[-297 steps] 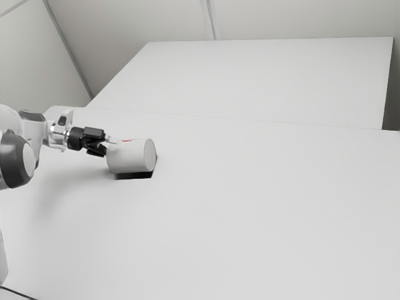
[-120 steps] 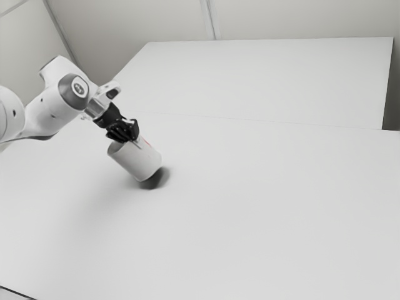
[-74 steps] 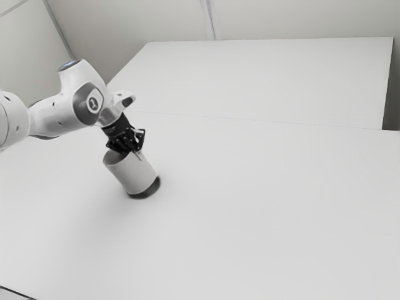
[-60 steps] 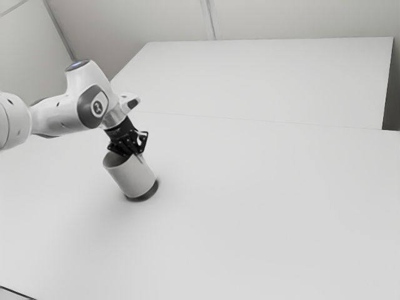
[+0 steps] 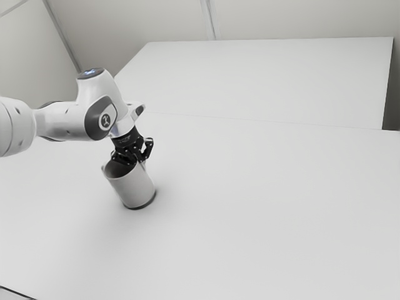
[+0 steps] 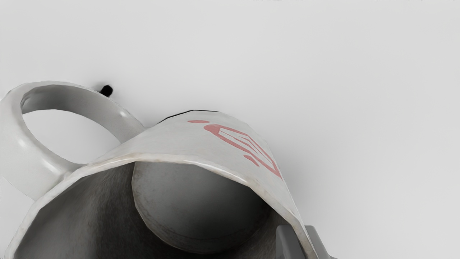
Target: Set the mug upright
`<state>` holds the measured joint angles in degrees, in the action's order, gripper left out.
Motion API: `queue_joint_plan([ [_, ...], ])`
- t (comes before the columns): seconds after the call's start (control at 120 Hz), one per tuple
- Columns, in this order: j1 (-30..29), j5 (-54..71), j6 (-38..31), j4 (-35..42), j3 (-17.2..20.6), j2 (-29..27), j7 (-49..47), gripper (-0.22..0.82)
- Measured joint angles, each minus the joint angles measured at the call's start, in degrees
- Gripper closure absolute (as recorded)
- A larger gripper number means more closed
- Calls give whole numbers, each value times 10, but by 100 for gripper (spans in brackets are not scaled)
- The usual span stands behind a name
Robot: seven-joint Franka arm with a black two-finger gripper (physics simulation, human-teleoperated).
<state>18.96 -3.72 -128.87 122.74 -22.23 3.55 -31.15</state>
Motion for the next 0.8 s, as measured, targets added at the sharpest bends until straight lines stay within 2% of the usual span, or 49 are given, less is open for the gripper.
queue_joint_plan([
  [0.133,4,6,-1,0,0,4,-39,79],
  [0.317,6,22,2,-2,-2,5,-76,38],
  [0.458,5,25,7,-8,-2,2,-95,20],
  [0.608,7,27,27,-22,-3,-8,-108,10],
  [0.8,6,28,71,-70,-5,-26,-107,4],
])
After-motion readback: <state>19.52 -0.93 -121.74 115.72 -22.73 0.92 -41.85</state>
